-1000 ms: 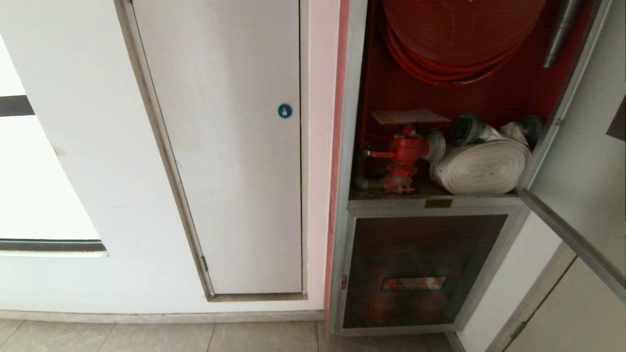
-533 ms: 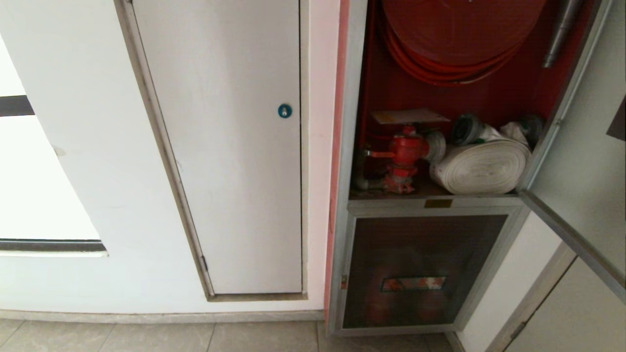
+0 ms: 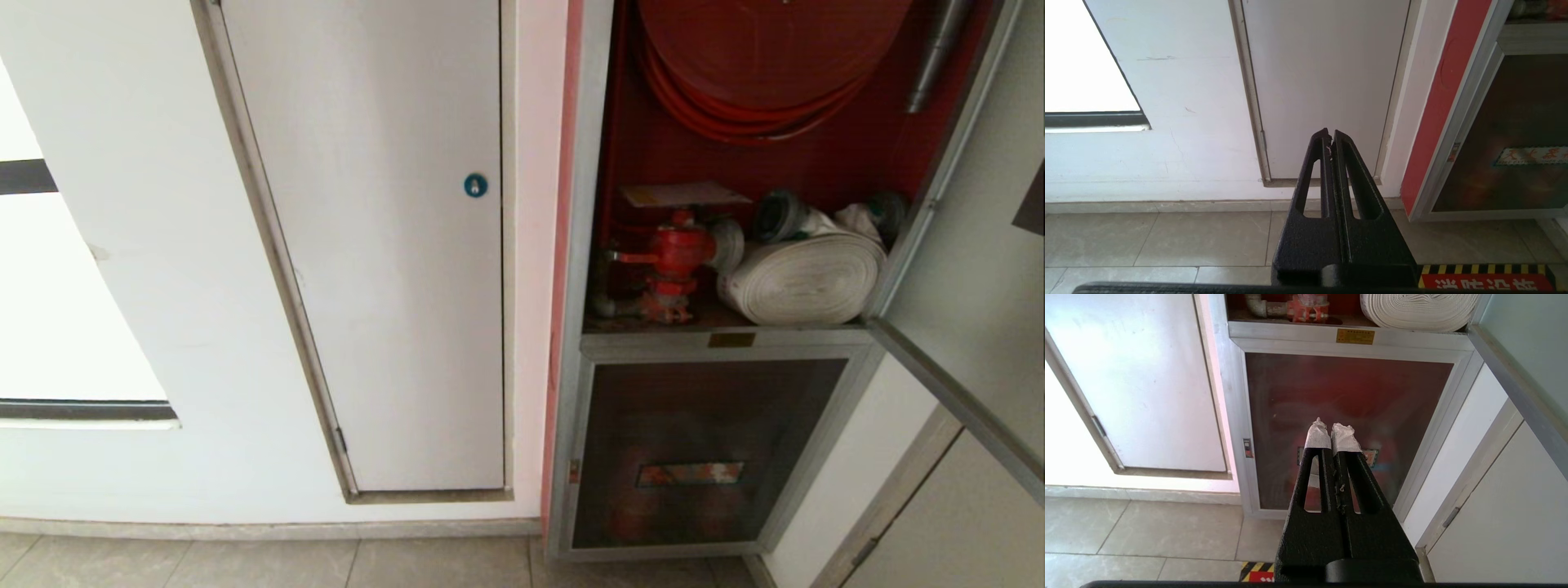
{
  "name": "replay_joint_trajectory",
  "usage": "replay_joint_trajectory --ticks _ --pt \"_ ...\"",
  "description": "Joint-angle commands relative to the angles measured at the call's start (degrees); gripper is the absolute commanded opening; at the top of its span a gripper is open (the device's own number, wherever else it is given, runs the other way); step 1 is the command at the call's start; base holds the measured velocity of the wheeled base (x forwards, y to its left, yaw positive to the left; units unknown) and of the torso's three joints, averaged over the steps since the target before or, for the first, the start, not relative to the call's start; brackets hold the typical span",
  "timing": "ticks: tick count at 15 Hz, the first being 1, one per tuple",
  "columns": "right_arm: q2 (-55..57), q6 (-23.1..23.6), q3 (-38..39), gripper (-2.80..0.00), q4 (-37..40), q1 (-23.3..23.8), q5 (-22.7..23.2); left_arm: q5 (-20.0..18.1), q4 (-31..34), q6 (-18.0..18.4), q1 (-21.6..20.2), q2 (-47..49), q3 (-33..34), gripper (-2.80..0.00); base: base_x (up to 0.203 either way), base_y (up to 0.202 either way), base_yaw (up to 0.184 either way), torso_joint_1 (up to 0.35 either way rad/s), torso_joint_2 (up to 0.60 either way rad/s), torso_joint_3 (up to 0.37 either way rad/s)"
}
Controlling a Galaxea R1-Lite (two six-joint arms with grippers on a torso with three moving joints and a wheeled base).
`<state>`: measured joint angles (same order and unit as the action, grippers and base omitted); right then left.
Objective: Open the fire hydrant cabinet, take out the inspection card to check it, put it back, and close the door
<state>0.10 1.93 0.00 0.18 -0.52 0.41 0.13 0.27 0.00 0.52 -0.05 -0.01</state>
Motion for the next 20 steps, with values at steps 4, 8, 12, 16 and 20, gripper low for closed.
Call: replay_joint_trajectory --ticks 4,8,12,16,20 --pt "-0.01 0.1 -0.09 -2.8 0.34 0.0 -0.06 -0.05 0.0 0.0 0.0 0.05 0.01 -2.8 0.0 0.0 0.0 0.0 0.0 0.0" --pt "1.99 0.18 -5.3 -2.8 1.26 0.0 -0.24 -0.05 0.0 0.0 0.0 0.05 0.01 -2.8 0.0 0.0 0.0 0.0 0.0 0.0" --pt "12.48 0.46 -15.85 -2.8 1.87 0.0 -2.08 0.02 0.0 0.0 0.0 0.05 0.01 -2.8 0.0 0.0 0.0 0.0 0.0 0.0" --pt "21.98 3.09 -22.5 -2.8 1.56 0.08 -10.51 -0.05 0.0 0.0 0.0 0.05 0.01 -2.8 0.0 0.0 0.0 0.0 0.0 0.0" --pt "27.13 6.0 -28.24 -2.8 0.11 0.08 -24.09 0.04 0.0 0.0 0.0 0.05 0.01 -2.8 0.0 0.0 0.0 0.0 0.0 0.0"
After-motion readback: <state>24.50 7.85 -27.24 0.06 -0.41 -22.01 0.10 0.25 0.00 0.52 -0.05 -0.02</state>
